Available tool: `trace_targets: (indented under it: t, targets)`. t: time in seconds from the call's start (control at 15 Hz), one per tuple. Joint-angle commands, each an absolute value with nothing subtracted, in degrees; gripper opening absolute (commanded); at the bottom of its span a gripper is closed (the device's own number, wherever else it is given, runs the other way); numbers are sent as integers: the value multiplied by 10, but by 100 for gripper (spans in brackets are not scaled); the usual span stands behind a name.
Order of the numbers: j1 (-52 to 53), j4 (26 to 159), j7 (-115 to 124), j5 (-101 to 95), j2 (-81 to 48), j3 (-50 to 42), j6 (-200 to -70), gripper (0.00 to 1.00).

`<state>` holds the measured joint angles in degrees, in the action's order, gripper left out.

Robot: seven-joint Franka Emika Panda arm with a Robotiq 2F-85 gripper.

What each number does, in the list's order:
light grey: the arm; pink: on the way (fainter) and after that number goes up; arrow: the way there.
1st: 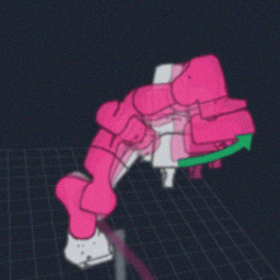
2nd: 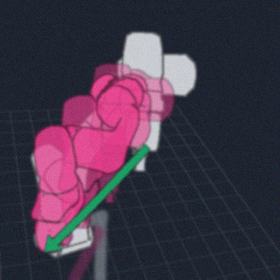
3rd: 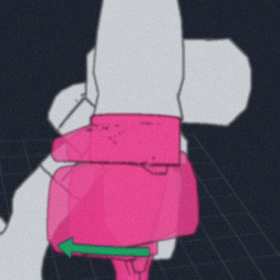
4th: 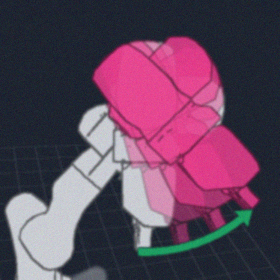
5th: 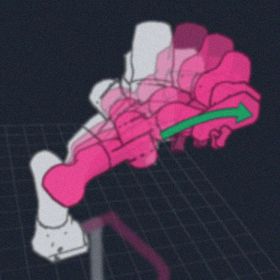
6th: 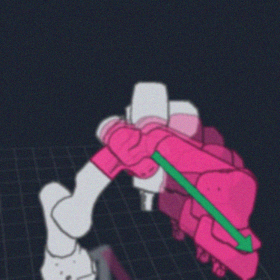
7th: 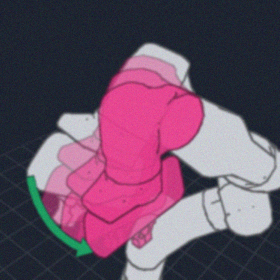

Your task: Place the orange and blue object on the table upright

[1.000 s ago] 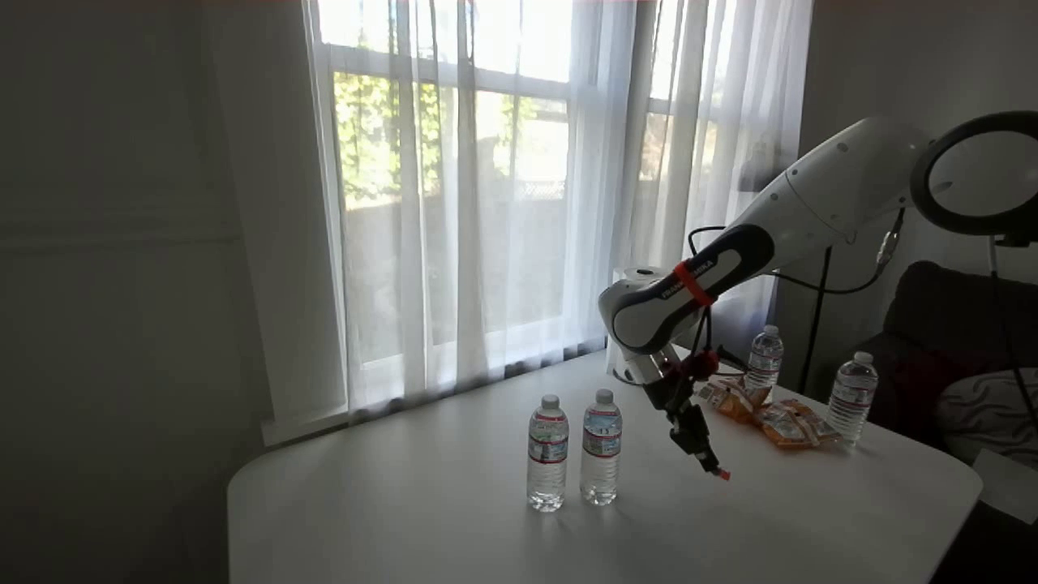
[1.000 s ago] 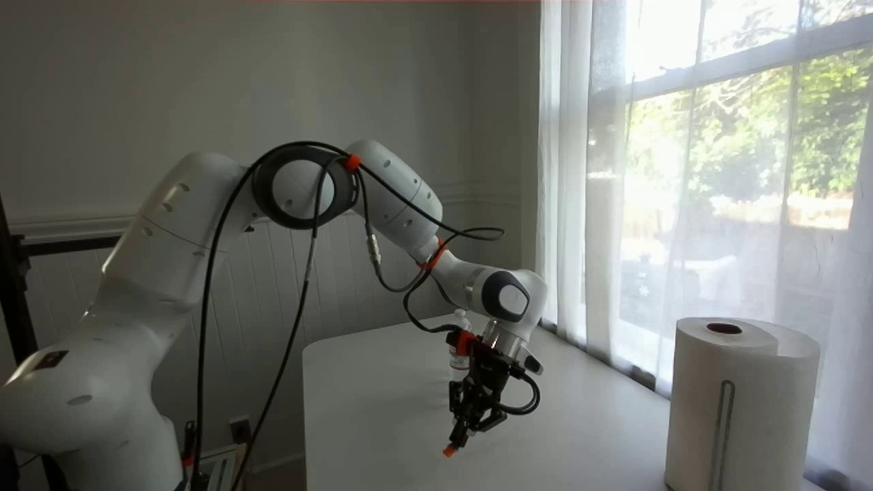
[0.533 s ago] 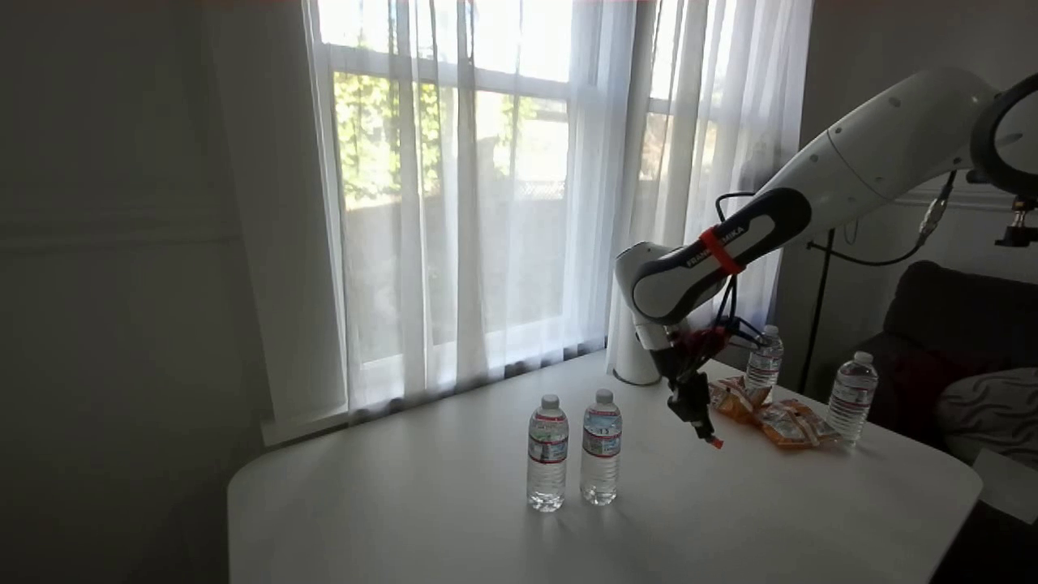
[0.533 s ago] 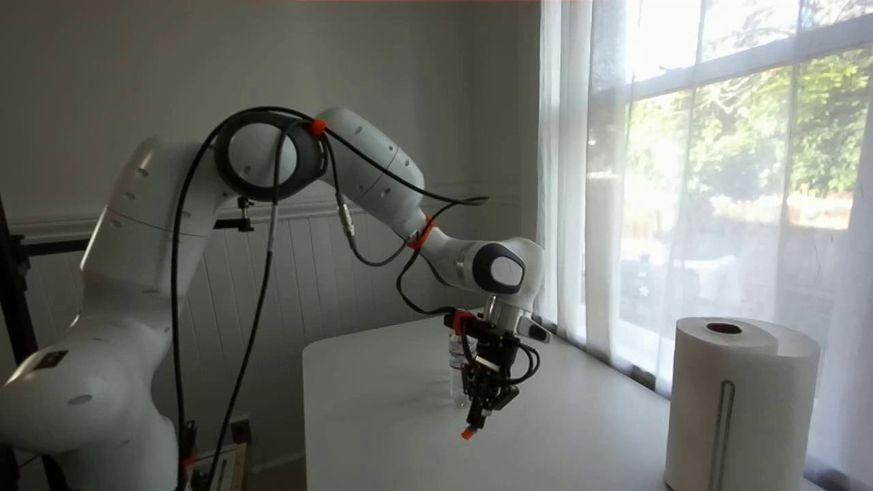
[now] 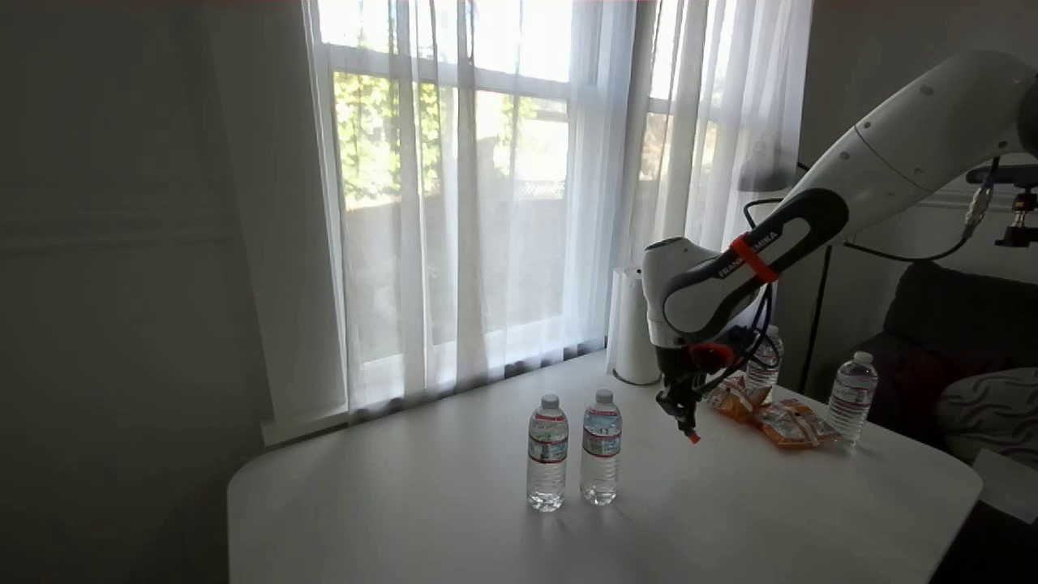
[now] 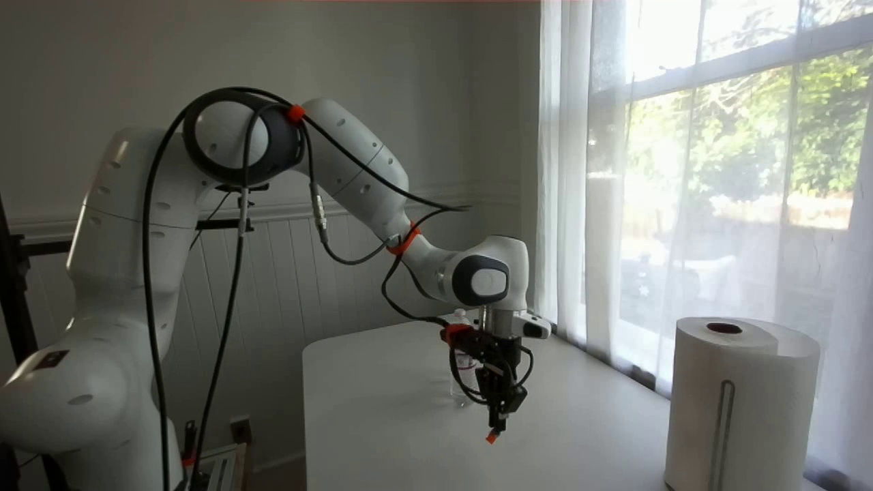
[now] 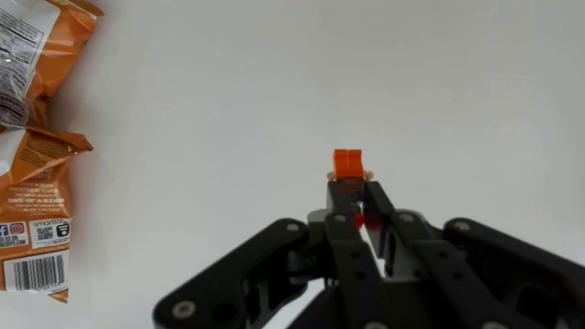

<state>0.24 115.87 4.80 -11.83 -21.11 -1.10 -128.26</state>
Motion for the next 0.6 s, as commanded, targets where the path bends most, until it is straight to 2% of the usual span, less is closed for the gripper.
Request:
trace_targets:
  t: [0.0, 0.13, 0.27, 0.33, 0.53]
  targets:
    - [23, 1233, 117, -161, -172, -35, -1393, 3]
    - [35, 1252, 155, -192, -169, -50, -1439, 3]
    - [26, 1219, 123, -168, -196, -42, -1415, 3]
    - [28, 1223, 126, -169, -195, -43, -1418, 14]
    - [28, 1222, 126, -169, -197, -43, -1418, 14]
